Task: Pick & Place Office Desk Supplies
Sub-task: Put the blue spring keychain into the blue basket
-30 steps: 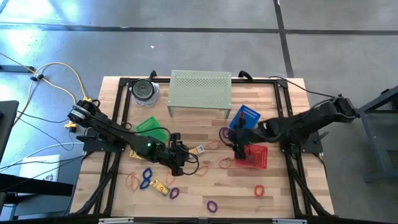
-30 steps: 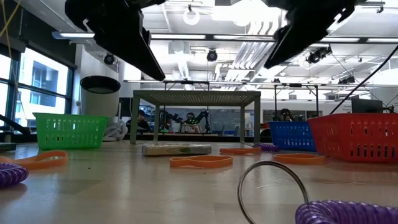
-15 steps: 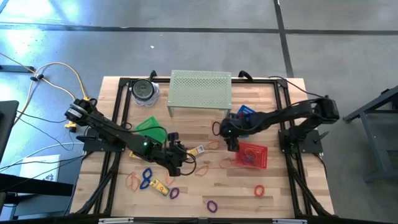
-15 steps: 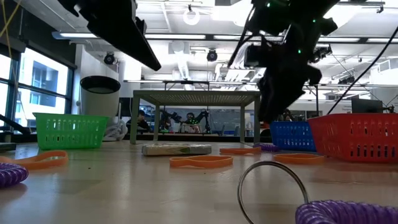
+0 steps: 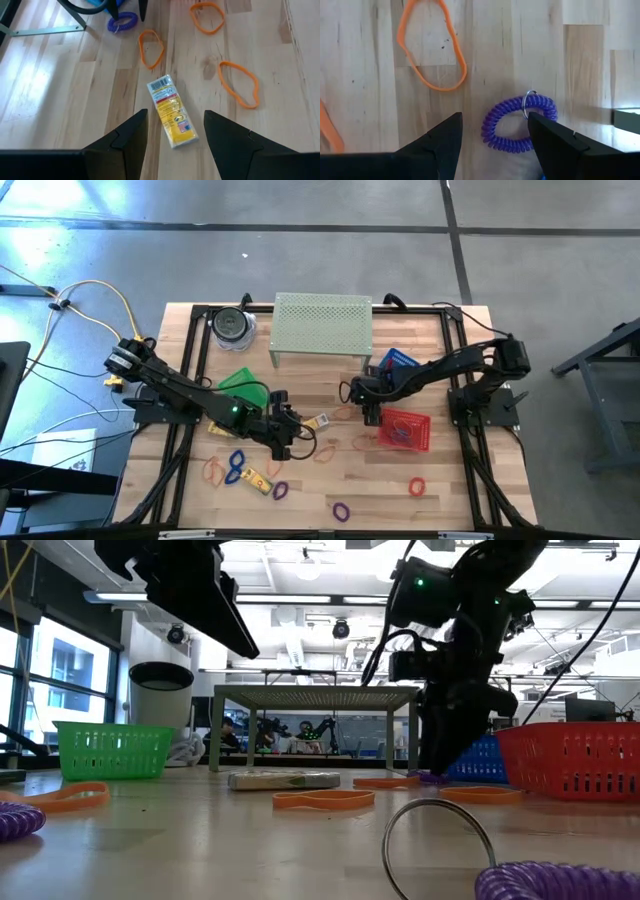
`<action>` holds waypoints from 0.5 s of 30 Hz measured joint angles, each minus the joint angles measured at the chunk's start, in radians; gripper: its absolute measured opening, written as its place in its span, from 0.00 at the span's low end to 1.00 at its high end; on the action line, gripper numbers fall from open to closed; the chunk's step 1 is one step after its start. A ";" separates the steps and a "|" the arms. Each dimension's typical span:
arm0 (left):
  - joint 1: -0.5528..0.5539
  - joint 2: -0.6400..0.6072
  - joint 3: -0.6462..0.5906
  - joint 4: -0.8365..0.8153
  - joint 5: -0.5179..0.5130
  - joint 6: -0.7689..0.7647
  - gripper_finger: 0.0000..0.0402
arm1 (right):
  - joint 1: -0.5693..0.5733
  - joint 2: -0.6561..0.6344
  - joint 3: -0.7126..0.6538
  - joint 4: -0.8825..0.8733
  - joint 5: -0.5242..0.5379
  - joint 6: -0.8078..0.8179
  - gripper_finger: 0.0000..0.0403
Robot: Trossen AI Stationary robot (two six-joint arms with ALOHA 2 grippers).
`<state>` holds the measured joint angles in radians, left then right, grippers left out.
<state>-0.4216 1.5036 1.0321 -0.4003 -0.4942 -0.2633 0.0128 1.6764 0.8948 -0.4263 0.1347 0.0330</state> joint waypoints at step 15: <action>0.000 0.001 0.000 0.000 0.000 -0.003 0.46 | 0.000 0.000 0.000 -0.123 0.050 0.027 0.53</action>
<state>-0.4217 1.5043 1.0321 -0.4000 -0.4942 -0.2665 0.0128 1.6764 0.8951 -0.5497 0.1844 0.0597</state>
